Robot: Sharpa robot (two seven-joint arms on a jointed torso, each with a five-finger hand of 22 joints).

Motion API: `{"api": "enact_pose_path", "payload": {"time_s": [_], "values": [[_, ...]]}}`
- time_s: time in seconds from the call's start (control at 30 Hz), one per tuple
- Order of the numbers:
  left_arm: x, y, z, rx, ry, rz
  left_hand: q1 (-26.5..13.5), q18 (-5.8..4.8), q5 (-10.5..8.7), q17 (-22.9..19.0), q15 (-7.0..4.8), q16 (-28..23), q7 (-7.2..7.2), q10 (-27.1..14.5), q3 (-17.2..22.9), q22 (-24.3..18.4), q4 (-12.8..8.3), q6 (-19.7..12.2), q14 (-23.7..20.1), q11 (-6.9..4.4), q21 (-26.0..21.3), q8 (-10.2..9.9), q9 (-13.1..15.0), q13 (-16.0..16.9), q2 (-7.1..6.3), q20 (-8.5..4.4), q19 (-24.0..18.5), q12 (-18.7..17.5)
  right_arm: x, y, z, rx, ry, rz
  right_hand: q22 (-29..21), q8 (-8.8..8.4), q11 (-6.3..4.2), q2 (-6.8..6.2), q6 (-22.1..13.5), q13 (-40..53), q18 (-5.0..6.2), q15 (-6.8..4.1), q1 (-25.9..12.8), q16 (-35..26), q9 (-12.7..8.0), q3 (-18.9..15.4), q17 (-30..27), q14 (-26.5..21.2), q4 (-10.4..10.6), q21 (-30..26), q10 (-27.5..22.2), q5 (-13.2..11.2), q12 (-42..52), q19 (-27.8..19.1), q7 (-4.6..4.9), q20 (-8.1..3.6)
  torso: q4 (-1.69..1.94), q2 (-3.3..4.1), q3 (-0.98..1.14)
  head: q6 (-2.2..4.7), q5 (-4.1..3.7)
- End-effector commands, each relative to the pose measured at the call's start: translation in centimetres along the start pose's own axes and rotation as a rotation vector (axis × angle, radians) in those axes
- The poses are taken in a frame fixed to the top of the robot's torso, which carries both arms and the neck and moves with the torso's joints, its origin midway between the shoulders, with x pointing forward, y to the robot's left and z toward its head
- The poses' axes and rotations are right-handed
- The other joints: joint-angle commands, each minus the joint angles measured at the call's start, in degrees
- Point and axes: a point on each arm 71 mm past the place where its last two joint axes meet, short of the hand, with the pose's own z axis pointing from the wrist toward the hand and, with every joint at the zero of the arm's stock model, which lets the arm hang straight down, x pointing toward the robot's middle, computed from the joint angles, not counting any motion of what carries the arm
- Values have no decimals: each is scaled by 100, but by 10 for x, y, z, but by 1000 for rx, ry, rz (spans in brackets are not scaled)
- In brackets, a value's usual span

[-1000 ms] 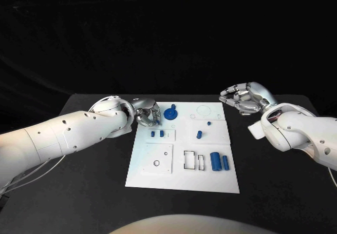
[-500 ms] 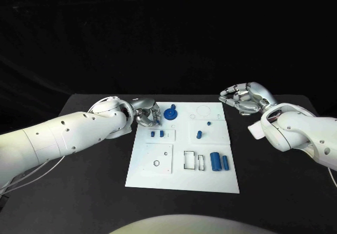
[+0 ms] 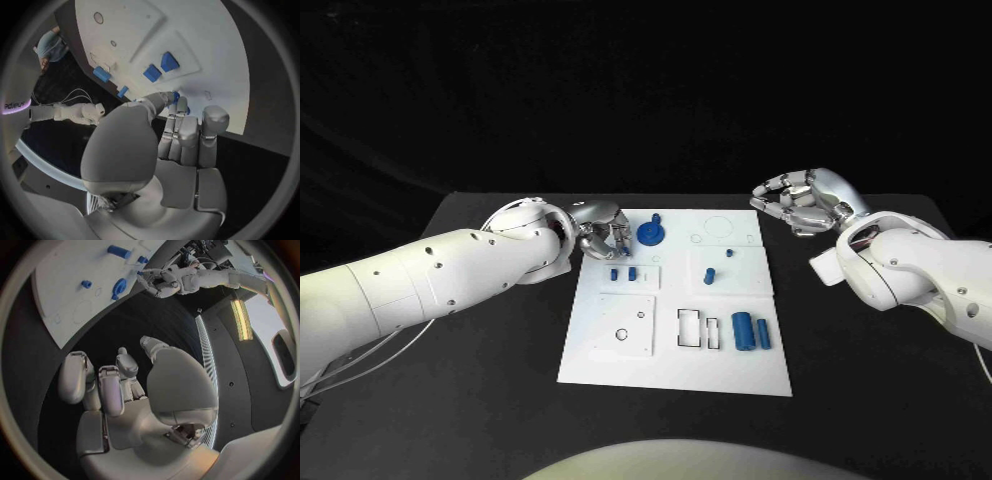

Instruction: Assemble the parts on the task board

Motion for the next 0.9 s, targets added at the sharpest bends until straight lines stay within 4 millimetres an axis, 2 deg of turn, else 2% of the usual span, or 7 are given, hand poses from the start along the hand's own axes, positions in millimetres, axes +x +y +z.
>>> {"api": "enact_pose_path", "payload": {"time_s": [0.03,0.3,0.57,0.9], "values": [[2,-2,1,8,23,-12,-48,-79,-27,9,12,13,4,34,-19,0,-25,54,38,2,35,-23,4,8,17,-8,39,-23,2,1,0,-8,15,0,104,35,0,33,-36,-2,114,-45,-2,-34,-6,10,256,282,31,-21,4,17,6,-37,-13,-22,-4,5,0,3,-9],[4,-4,4,7,35,-9,-50,-79,-28,-2,13,10,4,34,-20,-6,-25,54,35,2,32,-25,4,8,16,-8,36,-26,2,1,0,-8,15,0,104,35,0,33,-36,-2,114,-45,-2,-34,-6,10,256,282,31,-21,4,17,6,-37,-13,-22,3,1,0,-6,-12],[6,-3,6,-2,47,0,-52,-77,-32,-5,14,9,2,33,-22,-16,-27,50,34,2,26,-31,3,7,13,-9,30,-34,2,1,0,-8,15,0,104,35,0,33,-36,-2,114,-45,-2,-34,-6,10,256,282,31,-21,4,17,6,-37,-13,-22,-7,5,-3,-15,-20],[8,-1,6,-15,63,8,-52,-76,-35,-18,14,5,1,32,-22,-22,-30,48,29,2,23,-35,2,7,12,-9,26,-40,1,1,0,-8,14,0,104,35,0,33,-36,-2,114,-45,-2,-34,-6,10,256,282,31,-21,4,17,6,-37,-13,-22,5,2,-2,-30,-29]]}}
